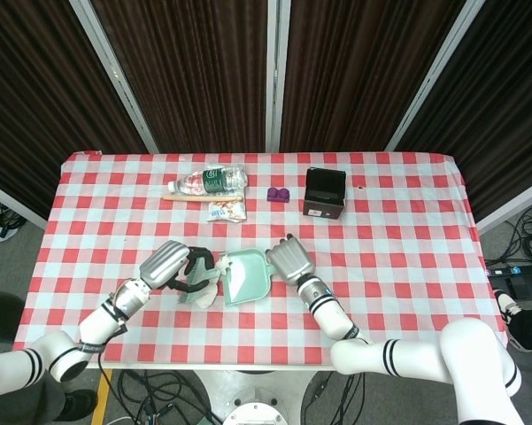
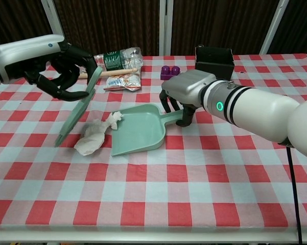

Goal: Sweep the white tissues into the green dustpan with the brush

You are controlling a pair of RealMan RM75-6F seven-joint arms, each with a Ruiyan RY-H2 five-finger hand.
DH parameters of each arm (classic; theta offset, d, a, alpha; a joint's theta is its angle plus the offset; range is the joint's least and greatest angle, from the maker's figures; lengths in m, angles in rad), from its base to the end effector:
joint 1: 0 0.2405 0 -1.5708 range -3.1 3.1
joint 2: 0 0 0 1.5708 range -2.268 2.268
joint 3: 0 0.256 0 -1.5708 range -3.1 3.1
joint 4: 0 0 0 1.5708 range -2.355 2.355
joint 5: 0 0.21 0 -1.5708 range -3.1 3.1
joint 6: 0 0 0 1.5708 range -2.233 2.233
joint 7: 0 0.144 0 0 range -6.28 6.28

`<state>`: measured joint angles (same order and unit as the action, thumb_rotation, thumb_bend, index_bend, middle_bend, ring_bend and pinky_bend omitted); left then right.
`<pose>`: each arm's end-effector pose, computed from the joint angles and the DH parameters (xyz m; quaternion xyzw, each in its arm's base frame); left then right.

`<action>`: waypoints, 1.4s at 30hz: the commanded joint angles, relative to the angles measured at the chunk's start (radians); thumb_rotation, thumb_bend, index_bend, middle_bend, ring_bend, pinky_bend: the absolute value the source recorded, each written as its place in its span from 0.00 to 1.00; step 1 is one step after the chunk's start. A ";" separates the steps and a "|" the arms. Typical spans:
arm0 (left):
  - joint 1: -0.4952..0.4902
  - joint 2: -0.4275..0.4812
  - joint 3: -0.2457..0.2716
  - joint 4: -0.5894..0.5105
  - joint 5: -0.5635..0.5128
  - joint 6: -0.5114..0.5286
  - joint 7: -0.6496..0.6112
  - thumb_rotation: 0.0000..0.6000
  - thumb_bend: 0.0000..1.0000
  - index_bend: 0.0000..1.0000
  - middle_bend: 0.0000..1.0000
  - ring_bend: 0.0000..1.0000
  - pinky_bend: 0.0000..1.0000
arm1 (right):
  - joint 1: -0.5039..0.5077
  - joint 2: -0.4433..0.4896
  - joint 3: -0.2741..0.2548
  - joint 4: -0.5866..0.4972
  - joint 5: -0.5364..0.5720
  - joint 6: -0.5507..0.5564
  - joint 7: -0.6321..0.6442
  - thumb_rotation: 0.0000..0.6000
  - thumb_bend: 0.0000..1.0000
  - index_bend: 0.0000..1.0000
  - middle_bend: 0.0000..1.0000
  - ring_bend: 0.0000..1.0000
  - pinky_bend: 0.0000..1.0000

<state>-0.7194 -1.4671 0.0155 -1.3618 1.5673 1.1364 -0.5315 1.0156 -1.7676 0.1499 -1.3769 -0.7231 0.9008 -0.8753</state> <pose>-0.1713 0.3182 0.0077 -0.6972 -0.4698 -0.4975 0.2139 -0.0800 -0.3477 -0.0952 0.8369 -0.2649 0.2396 0.4147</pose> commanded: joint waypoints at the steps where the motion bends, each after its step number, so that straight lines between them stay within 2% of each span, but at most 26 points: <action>1: 0.055 -0.022 -0.017 -0.048 -0.089 0.008 0.166 1.00 0.48 0.54 0.54 0.72 0.86 | 0.003 0.007 -0.005 -0.008 0.001 0.003 -0.005 1.00 0.44 0.60 0.56 0.36 0.28; 5: 0.062 -0.078 -0.046 -0.031 -0.141 -0.011 0.259 1.00 0.48 0.55 0.54 0.71 0.86 | 0.009 0.014 -0.012 -0.021 0.010 0.009 -0.012 1.00 0.44 0.60 0.56 0.36 0.28; 13: 0.042 -0.196 -0.109 0.022 -0.180 -0.032 0.320 1.00 0.48 0.54 0.54 0.71 0.86 | 0.021 0.009 -0.012 -0.027 0.034 0.017 -0.014 1.00 0.44 0.60 0.56 0.36 0.28; 26: -0.012 -0.315 -0.189 0.061 -0.202 -0.093 0.245 1.00 0.48 0.54 0.54 0.70 0.86 | 0.021 -0.007 0.004 -0.017 0.048 0.016 0.046 1.00 0.44 0.60 0.56 0.36 0.28; 32: -0.020 -0.340 -0.219 0.067 -0.207 -0.092 0.189 1.00 0.48 0.55 0.54 0.70 0.86 | 0.013 -0.001 0.017 -0.010 0.050 -0.009 0.103 1.00 0.45 0.60 0.56 0.36 0.28; 42: -0.010 -0.328 -0.226 0.071 -0.173 -0.050 0.155 1.00 0.48 0.54 0.54 0.69 0.85 | 0.003 0.010 0.016 0.012 0.032 -0.050 0.185 1.00 0.46 0.60 0.56 0.35 0.27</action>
<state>-0.7327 -1.7990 -0.2099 -1.2865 1.3914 1.0802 -0.3722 1.0195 -1.7589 0.1667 -1.3666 -0.6887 0.8526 -0.6932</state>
